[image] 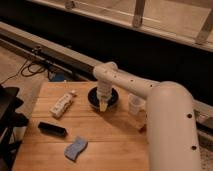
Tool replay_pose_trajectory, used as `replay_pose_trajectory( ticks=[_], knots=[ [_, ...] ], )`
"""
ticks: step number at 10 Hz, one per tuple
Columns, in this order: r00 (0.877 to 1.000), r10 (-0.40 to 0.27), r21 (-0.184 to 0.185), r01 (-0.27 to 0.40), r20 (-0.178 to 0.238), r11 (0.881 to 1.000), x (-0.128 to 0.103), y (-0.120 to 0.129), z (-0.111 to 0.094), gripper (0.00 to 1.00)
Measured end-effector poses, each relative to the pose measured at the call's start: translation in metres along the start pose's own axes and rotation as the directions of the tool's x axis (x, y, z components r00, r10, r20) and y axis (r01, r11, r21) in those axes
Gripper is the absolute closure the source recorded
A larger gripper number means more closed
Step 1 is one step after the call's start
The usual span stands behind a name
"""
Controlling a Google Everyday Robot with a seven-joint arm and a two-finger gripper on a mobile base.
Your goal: Pick up the ceramic bowl
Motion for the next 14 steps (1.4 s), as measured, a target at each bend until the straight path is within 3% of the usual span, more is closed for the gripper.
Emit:
replay_pose_trajectory(
  ticks=[14],
  knots=[
    [0.997,-0.074,0.027,0.073,0.022,0.997,-0.016,0.005,-0.070,0.98]
  ],
)
